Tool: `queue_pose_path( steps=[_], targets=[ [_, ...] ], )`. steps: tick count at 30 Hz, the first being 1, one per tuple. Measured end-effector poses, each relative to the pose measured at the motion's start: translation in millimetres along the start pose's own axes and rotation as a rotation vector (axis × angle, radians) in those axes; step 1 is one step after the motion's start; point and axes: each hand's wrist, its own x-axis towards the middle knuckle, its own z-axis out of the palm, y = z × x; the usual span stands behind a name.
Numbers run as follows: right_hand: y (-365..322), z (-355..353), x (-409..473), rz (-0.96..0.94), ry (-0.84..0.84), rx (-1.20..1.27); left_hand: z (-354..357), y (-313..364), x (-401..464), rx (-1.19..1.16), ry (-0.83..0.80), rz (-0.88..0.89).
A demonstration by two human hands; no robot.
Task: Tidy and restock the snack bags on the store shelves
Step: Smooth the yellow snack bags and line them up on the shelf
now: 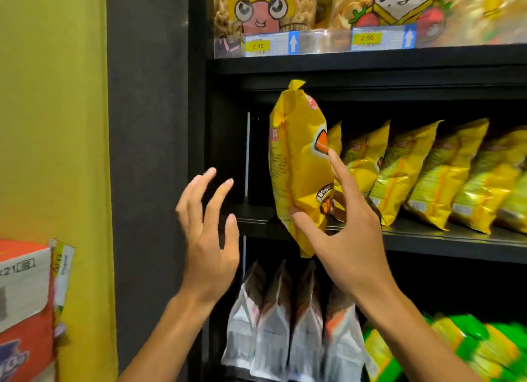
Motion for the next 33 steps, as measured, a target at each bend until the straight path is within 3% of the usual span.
queue_pose_path(
  steps=[6, 10, 16, 22, 29, 33],
  targets=[
    [-1.5, -39.0, -90.5, -0.019, -0.025, -0.111, -26.9, 98.8, -52.6, -0.557, -0.334, -0.192],
    [1.8, -42.9, -135.8, 0.015, -0.032, -0.146, -26.1, 126.6, -92.7, -0.741, -0.400, -0.414],
    [10.7, -44.5, -212.5, 0.043, -0.202, -0.174, -32.6, 143.2, -147.2, -0.767, -0.441, -0.694],
    [16.1, -60.0, -269.9, 0.051, -0.332, -0.209, -38.3, 141.3, -196.0, -0.707, -0.327, -0.939],
    [21.8, -92.7, -282.5, 0.488, 0.001, 0.154, -42.2, 146.6, -241.6, -0.620, -0.490, -1.073],
    [31.1, -103.6, -277.0, 0.715, -0.020, 0.359, -45.0, 157.7, -263.6, -0.639, -0.657, -1.069]
  ],
)
